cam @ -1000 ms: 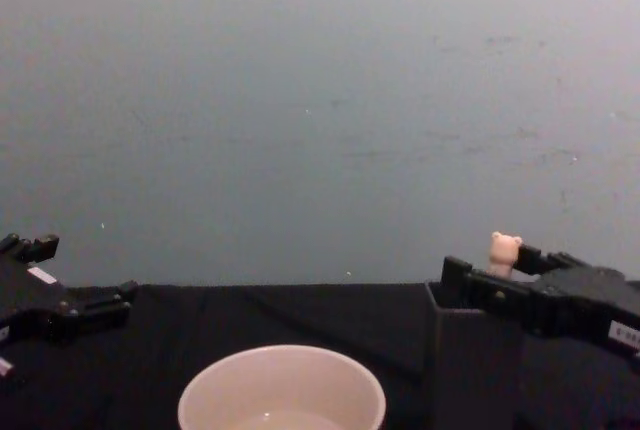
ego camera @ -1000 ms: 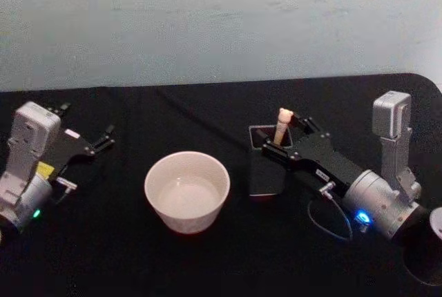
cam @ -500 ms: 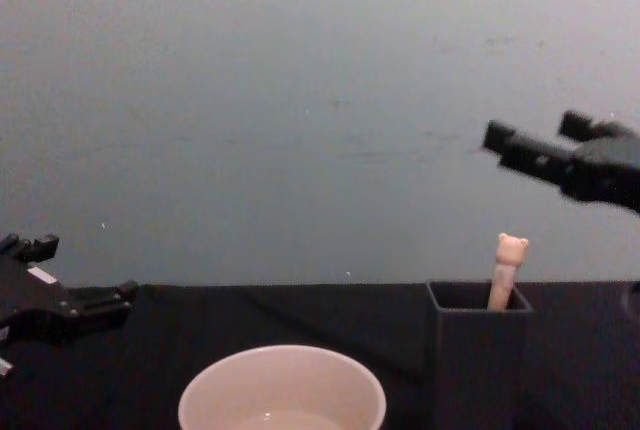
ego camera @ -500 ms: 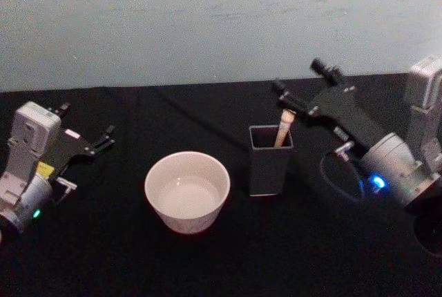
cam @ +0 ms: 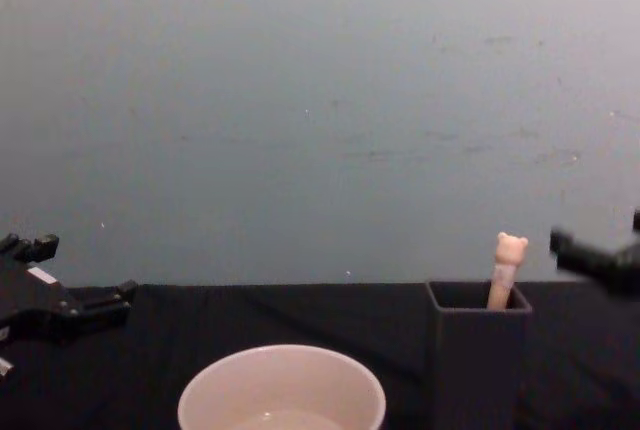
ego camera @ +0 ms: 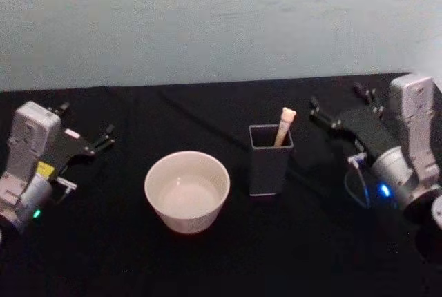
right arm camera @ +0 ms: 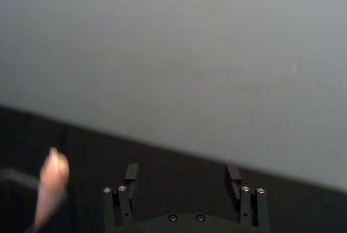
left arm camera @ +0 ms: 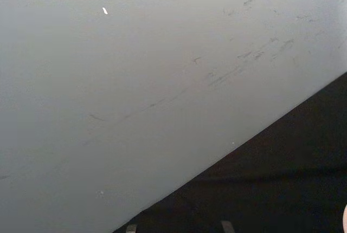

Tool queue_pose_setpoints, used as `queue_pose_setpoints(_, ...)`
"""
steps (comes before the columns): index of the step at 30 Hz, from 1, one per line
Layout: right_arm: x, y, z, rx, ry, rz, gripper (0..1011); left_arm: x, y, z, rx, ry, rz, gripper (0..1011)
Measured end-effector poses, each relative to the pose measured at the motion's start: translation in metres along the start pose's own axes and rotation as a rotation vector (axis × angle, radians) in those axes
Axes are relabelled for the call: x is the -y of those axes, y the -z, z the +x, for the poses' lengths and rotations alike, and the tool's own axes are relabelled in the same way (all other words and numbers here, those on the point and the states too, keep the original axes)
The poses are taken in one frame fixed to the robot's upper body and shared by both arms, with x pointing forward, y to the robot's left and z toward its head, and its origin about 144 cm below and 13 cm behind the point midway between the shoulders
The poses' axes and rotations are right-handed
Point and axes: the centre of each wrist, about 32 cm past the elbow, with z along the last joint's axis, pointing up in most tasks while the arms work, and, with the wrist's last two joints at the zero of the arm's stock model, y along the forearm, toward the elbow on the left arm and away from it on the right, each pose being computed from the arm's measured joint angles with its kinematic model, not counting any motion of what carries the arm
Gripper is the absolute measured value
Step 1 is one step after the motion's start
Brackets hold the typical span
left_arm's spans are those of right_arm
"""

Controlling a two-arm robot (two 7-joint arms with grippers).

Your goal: Pick up the stirring spoon with one hand, stir inside the cup, then place it back in its original position.

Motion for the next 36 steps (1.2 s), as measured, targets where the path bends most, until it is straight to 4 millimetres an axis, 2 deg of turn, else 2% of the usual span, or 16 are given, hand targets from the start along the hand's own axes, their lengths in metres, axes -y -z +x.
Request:
queue_pose_setpoints(4,0.0,0.016,-0.006,0.007,-0.017,-0.076,1002,0.0,0.0,0.0,0.0,0.0,0.0,1001)
queue_pose_setpoints(10,-0.001,0.028,-0.012,0.013,-0.045,-0.135,1002,0.0,0.0,0.0,0.0,0.0,0.0,1001)
queue_pose_setpoints(36,0.0,0.026,-0.011,0.012,-0.044,-0.126,1002,0.0,0.0,0.0,0.0,0.0,0.0,1002)
